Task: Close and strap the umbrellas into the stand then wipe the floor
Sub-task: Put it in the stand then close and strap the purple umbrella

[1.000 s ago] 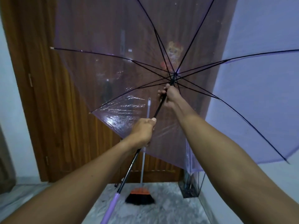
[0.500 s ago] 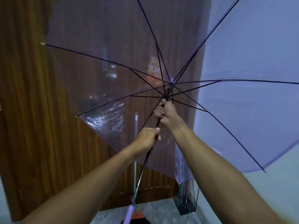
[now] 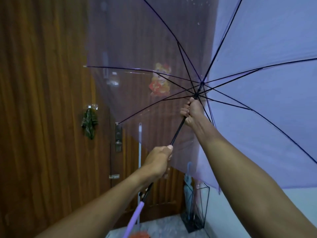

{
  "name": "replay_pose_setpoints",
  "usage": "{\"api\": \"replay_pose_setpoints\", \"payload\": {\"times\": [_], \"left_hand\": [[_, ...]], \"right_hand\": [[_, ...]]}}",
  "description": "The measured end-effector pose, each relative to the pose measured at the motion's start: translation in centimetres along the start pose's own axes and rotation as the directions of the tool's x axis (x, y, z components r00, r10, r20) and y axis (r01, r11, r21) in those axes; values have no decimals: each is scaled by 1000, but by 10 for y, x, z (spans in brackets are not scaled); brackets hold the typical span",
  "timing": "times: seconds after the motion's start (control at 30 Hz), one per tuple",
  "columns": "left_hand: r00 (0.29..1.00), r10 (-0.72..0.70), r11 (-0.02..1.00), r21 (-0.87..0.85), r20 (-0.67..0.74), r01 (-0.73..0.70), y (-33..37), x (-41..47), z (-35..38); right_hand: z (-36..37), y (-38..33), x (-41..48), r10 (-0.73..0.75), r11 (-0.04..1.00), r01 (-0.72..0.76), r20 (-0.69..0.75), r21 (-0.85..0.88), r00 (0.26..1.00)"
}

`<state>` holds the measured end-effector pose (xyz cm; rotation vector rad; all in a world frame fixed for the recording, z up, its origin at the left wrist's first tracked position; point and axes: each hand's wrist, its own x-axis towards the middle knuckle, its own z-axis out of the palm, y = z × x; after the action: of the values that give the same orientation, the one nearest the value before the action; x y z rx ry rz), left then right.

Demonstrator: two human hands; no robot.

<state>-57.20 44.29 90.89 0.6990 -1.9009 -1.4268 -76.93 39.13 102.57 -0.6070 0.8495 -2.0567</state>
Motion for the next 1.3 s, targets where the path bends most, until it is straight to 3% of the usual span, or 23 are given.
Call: {"api": "replay_pose_setpoints", "payload": {"times": [0.2, 0.33, 0.5, 0.67, 0.93, 1.13, 1.3], "left_hand": [[996, -31, 996, -89, -78, 24, 20, 35, 6], [996, -7, 1000, 14, -87, 9, 18, 43, 9], [1000, 11, 1000, 4, -16, -11, 15, 38, 24], [980, -104, 980, -153, 170, 130, 2, 22, 14], [996, -71, 992, -104, 44, 76, 5, 21, 25], [993, -103, 993, -65, -62, 98, 14, 41, 29], [996, -82, 978, -191, 39, 88, 1, 38, 33]], "right_hand": [[7, 22, -21, 51, 996, -55, 45, 75, 998], [-7, 32, -25, 186, 978, -194, 98, 72, 978], [-15, 29, -19, 51, 998, -52, -35, -43, 998], [-28, -3, -5, -78, 995, 73, -77, -72, 994], [-30, 1, -6, -66, 996, 57, -136, -69, 989], [-36, 41, -33, 173, 985, -172, -27, 25, 985], [-45, 30, -27, 50, 999, -52, -93, -11, 994]]}}
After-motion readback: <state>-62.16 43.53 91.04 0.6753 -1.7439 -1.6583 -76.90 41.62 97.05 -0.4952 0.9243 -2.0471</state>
